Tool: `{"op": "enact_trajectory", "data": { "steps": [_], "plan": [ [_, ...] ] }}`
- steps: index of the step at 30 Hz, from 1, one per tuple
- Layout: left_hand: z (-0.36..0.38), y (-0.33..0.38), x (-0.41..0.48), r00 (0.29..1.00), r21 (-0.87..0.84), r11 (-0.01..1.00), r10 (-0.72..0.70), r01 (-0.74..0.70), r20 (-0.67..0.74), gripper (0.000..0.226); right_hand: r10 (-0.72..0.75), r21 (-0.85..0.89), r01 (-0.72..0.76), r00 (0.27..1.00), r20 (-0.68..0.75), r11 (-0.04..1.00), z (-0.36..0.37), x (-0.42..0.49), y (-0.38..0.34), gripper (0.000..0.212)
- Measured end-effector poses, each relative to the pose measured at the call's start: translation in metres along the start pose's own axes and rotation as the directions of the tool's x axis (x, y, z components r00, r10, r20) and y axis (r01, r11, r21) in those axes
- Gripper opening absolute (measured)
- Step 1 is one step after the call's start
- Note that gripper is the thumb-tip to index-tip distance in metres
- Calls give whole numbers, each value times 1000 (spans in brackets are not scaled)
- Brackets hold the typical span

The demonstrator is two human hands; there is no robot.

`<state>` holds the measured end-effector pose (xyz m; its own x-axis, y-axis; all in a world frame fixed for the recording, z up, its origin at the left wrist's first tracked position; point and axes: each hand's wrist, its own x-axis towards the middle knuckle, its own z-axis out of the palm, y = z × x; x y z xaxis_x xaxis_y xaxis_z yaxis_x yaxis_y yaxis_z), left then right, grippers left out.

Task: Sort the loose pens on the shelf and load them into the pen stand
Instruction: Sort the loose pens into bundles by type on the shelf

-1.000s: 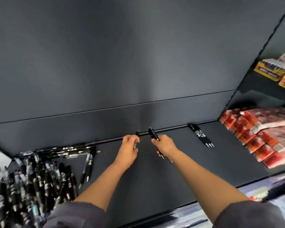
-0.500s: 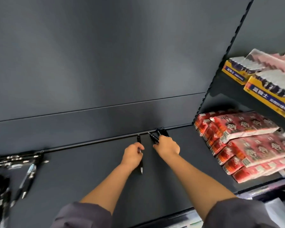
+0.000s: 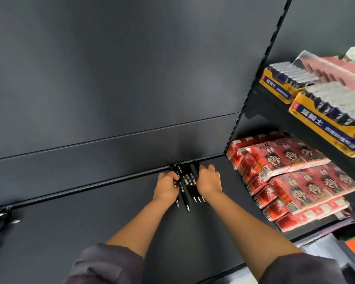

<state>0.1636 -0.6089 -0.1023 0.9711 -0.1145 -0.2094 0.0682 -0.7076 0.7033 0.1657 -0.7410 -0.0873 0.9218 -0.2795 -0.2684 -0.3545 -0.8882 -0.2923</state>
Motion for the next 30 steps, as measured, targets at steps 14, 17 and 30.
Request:
{"op": "enact_trajectory", "data": {
  "steps": [14,17,30],
  "plan": [
    [-44,-8,-18,997,271,961,75,-64,-30,8,-341,-238,309,934,-108,921,-5,-8,-10,32],
    [-78,-18,-31,991,392,917,115,-77,-74,11,-490,-290,433,857,-162,853,-9,-21,-36,29],
    [-247,-160,-140,938,502,855,61,127,-341,18,-841,-249,806,533,-89,537,51,-129,-249,26]
  ]
}}
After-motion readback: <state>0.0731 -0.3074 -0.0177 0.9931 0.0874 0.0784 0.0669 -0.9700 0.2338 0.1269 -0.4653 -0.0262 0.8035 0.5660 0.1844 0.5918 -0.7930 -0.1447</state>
